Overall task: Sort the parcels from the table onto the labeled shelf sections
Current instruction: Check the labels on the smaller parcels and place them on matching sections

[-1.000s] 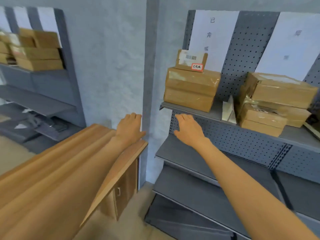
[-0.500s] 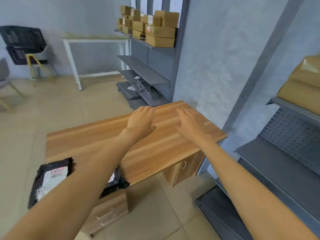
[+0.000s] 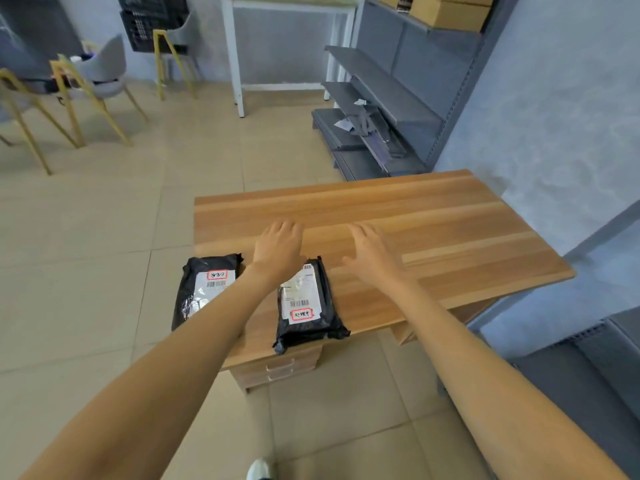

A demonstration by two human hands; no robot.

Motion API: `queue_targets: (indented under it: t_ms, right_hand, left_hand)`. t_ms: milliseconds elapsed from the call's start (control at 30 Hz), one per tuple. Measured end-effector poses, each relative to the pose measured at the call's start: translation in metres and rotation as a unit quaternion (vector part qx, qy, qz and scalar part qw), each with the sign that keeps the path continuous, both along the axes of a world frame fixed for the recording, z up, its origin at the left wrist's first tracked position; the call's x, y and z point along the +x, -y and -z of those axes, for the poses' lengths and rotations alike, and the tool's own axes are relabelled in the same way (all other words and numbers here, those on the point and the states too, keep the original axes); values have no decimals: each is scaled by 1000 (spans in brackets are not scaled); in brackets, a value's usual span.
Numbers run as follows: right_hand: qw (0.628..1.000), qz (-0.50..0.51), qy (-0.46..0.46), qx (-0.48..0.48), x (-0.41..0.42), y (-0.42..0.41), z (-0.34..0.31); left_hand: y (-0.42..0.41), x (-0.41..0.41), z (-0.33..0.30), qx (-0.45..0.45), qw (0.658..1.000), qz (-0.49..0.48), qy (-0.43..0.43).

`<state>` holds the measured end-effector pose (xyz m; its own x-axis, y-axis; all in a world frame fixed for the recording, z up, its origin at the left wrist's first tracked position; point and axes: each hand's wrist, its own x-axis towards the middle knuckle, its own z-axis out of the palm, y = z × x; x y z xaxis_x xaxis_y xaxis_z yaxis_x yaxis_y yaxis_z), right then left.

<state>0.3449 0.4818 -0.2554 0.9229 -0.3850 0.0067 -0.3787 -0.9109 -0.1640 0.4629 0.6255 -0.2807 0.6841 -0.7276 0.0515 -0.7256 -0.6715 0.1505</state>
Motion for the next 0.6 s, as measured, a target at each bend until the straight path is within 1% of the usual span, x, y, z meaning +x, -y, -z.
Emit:
queue_targets:
  t_ms: [100,200,267,333,500,600]
  right_hand:
    - [1000,5,-12,17,21,-10,31]
    - [999,15,-38,30,32,-16,60]
    - [998,17,-56,39,35,-18,76]
    - [996,19,-66,52,37,-17,87]
    - [993,23,-96,70,42,-7,112]
    - [991,13,-109,73,42,2,127]
  left_hand:
    - [-9,14,31,21,1000,-4,-21]
    - [-13,23,61,18,995,-37,-96]
    - [-15,27,80,3,983,-76,-169]
    - [-17,28,98,1,969,-105,-224]
    - [-14,29,134,23,944,-151,-294]
    - [-10,27,150,13,927,-189,-325]
